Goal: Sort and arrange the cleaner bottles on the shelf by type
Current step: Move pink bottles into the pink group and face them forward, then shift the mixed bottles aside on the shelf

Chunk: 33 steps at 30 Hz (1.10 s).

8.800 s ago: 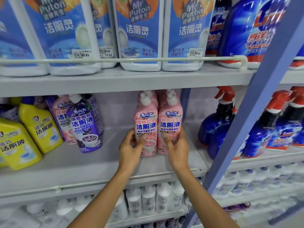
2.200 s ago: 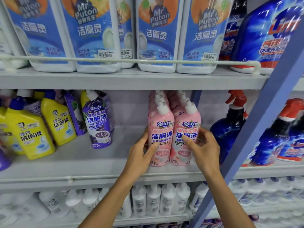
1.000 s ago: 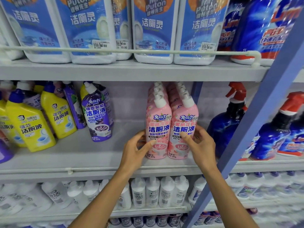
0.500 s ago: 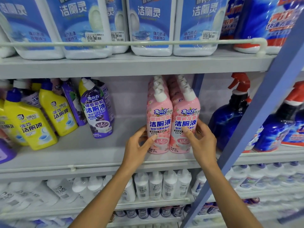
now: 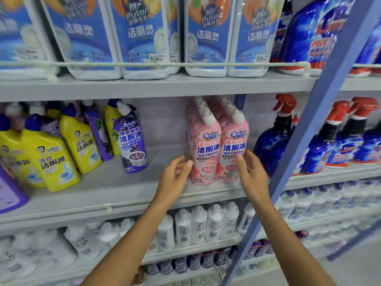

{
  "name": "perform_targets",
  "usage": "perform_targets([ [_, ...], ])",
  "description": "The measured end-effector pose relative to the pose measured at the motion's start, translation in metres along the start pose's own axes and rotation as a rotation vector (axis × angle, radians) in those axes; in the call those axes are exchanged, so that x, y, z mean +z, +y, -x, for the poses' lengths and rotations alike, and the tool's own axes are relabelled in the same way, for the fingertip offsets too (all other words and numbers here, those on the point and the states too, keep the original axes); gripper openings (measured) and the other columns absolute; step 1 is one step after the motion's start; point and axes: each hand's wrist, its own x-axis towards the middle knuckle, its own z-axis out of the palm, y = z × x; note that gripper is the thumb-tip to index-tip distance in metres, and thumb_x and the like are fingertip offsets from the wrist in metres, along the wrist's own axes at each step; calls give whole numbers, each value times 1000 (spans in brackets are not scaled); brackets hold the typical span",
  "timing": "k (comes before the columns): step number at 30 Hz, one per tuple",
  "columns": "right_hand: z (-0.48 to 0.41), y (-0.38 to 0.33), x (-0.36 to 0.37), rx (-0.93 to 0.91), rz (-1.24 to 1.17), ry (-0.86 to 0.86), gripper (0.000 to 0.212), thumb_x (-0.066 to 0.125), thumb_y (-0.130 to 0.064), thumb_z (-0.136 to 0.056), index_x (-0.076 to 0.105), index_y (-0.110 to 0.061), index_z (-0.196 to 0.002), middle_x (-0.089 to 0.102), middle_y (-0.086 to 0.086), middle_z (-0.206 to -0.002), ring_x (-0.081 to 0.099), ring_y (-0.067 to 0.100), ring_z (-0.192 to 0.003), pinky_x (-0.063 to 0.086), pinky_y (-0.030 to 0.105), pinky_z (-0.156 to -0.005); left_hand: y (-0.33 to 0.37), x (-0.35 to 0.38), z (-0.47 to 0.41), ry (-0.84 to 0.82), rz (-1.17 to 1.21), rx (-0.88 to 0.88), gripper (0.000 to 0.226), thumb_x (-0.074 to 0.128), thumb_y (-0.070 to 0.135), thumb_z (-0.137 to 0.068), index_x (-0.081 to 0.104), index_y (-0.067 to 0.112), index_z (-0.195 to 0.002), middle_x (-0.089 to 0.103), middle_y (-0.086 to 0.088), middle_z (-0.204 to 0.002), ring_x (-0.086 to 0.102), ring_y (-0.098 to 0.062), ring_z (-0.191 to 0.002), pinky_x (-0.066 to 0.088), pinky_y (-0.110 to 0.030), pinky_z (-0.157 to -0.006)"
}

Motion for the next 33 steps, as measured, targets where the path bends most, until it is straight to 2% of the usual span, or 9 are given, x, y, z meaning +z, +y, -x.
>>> perform_targets([
  [3, 32, -11, 4, 44, -50, 71, 47, 46, -48, -106, 51, -23, -146, 57, -11, -137, 55, -20, -110, 43, 15, -101, -5, -45, 24, 32, 56, -27, 47, 56, 49, -98, 59, 22, -135, 64, 10, -124, 61, 0, -117, 44, -12, -95],
  [7, 74, -27, 30, 119, -126, 78, 62, 40, -74, -98, 55, -32, -141, 60, -11, -141, 56, 7, -130, 41, 47, -117, -9, -123, 65, 144, 127, -24, 59, 56, 63, -90, 62, 24, -134, 67, 5, -132, 60, -6, -125, 45, -37, -114],
  [11, 108, -60, 89, 125, -256, 6, 54, 38, -55, -107, 55, -21, -146, 62, -4, -141, 58, 12, -131, 42, 45, -118, -19, -203, 106, 260, 135, -25, 50, 56, 75, -78, 64, 42, -114, 69, 9, -128, 62, -5, -123, 48, -42, -112],
  [16, 139, -104, 186, 107, -299, -191, 41, 37, -52, -108, 60, -27, -132, 64, -7, -135, 59, 9, -129, 44, 45, -116, -26, -294, 150, 465, 115, -31, 54, 60, 72, -79, 67, 34, -117, 71, 10, -121, 65, -6, -118, 50, -44, -110],
  [22, 142, -149, 280, 69, -342, -386, 56, 40, -62, -99, 58, -28, -140, 63, -8, -139, 58, 7, -130, 43, 44, -117, -25, -379, 151, 682, 40, -11, 33, 62, 40, -100, 66, 19, -125, 71, 4, -122, 65, -10, -116, 51, -35, -106],
  [24, 134, -159, 309, 31, -355, -433, 45, 42, -69, -94, 64, -44, -124, 66, -18, -130, 59, 4, -127, 44, 43, -116, -28, -398, 141, 706, -2, -15, 39, 63, 41, -99, 63, 19, -130, 68, 3, -128, 62, -11, -120, 50, -25, -100],
  [26, 121, -166, 336, -6, -370, -432, 44, 46, -71, -92, 68, -43, -118, 70, -22, -123, 61, 3, -123, 45, 43, -114, -31, -414, 125, 723, -39, -29, 49, 67, 44, -96, 59, 18, -136, 64, 1, -136, 60, -13, -125, 49, -29, -105],
  [30, 87, -185, 384, -93, -279, -387, 55, 55, -57, -99, 58, -23, -142, 61, -11, -140, 56, 9, -126, 45, 14, -101, -35, -437, 88, 695, -107, -36, 55, 79, 40, -87, 56, 23, -134, 64, 6, -134, 60, -15, -124, 49, -38, -104],
  [33, 70, -194, 417, -110, -235, -376, 74, 66, -66, -86, 54, -23, -145, 58, -5, -144, 54, 14, -133, 47, 31, -106, -42, -445, 67, 640, -107, -40, 46, 85, 28, -83, 61, 22, -121, 73, 7, -116, 69, -14, -109, 57, -36, -91],
])
